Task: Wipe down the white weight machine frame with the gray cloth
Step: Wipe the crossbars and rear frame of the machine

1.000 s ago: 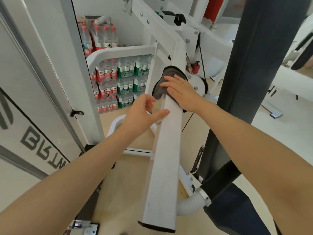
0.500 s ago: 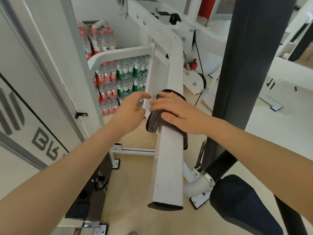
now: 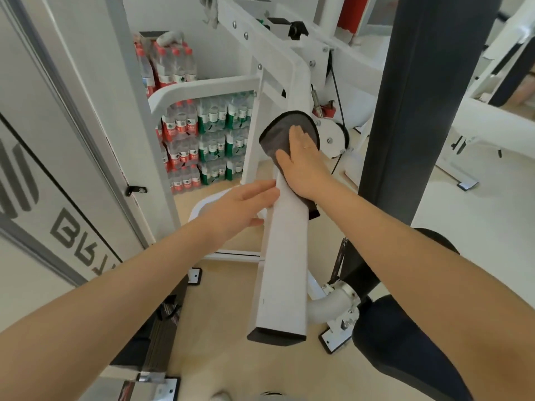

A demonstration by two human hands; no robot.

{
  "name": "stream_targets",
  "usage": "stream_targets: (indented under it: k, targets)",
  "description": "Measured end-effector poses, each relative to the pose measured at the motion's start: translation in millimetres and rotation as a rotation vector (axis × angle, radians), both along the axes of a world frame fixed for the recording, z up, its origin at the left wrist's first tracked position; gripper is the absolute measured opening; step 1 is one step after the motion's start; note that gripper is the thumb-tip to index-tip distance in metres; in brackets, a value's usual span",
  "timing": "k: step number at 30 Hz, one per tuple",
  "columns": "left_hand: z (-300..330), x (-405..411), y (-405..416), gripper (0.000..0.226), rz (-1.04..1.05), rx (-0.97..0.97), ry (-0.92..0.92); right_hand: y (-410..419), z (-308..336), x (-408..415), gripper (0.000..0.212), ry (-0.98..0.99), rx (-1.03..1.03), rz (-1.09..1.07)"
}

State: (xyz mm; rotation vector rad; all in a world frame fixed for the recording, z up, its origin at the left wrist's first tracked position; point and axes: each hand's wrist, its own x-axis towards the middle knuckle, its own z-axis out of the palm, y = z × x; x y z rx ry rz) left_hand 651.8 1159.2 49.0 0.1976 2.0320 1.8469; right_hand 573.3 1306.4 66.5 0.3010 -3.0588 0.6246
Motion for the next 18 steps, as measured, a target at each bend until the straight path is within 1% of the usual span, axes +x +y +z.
stream_targets:
  k: [3,5,8,10,13,16,18]
  targets:
    - [-9.7,3.0,0.6,0.047,0.004,0.039,0.010,6.4,-16.1,36.3,0.059,0.027,0.050,0.073]
    - [-13.0,6.4,1.2,0.050,-0.003,0.045,0.032,10.3,-13.5,37.3,0.058,0.013,0.040,0.100]
    - [-15.6,11.3,8.4,0.052,0.033,0.059,-0.004,6.3,3.8,10.1,0.057,-0.069,0.026,0.037]
    - [-15.8,17.8,12.0,0.050,0.064,0.046,-0.007,1.2,9.8,0.3,0.057,-0.063,-0.002,-0.014]
    - [-13.8,31.2,10.9,0.044,0.118,-0.043,0.053,2.7,4.6,7.3,0.055,-0.040,0.002,0.000]
    - [-8.6,39.8,7.3,0.057,0.208,-0.177,0.120,7.6,-1.9,29.2,0.052,-0.024,0.049,0.102]
    - [-5.1,42.7,7.5,0.063,0.270,-0.189,0.121,7.3,-3.3,45.6,0.052,-0.012,0.046,0.169]
